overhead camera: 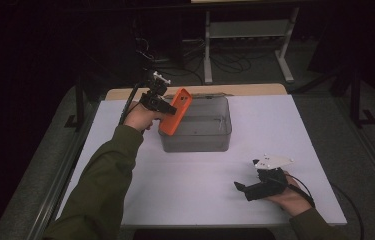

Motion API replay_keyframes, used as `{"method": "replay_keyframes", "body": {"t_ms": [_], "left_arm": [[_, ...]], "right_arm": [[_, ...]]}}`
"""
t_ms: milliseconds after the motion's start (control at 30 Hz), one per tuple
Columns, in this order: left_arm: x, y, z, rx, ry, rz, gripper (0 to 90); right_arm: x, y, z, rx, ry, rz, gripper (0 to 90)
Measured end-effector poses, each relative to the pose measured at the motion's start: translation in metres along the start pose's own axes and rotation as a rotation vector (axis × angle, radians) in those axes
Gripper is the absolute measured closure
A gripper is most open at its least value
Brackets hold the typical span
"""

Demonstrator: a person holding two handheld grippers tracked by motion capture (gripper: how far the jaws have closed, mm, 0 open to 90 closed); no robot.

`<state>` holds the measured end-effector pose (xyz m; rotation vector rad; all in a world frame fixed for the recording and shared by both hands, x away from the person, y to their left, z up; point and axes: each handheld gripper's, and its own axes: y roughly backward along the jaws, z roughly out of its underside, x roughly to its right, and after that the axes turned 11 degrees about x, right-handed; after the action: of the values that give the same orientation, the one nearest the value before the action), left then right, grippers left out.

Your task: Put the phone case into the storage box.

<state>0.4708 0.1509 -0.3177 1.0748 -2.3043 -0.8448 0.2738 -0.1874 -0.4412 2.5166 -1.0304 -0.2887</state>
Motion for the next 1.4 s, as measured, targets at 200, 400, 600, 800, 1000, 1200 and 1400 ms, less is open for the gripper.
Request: {"method": "replay_keyframes", "body": {"t_ms": [200, 400, 600, 800, 1000, 1200, 1400], "left_arm": [[-0.001, -0.005, -0.004, -0.029, 0.027, -0.024, 79.3], [-0.002, -0.011, -0.004, -0.055, 0.051, -0.046, 79.3], [-0.004, -0.018, -0.004, -0.086, 0.091, -0.057, 79.3], [-0.005, -0.024, -0.005, -0.114, 0.121, -0.072, 79.3], [-0.006, -0.029, -0.005, -0.158, 0.131, -0.101, 79.3], [-0.007, -0.036, -0.003, -0.198, 0.148, -0.124, 79.2], [-0.006, -0.044, 0.000, -0.236, 0.167, -0.149, 79.2]], "right_arm": [[0.000, 0.000, 0.000, 0.001, -0.001, 0.000, 0.0], [0.000, 0.000, 0.000, 0.002, 0.002, -0.002, 0.0], [0.000, 0.000, 0.000, 0.003, 0.001, -0.003, 0.0], [-0.001, 0.000, -0.001, 0.005, 0.001, -0.004, 0.0], [-0.001, 0.001, -0.001, 0.014, -0.005, -0.009, 0.0], [-0.002, 0.001, -0.002, 0.023, -0.008, -0.019, 0.0], [-0.003, 0.002, -0.003, 0.027, -0.002, -0.025, 0.0]]}}
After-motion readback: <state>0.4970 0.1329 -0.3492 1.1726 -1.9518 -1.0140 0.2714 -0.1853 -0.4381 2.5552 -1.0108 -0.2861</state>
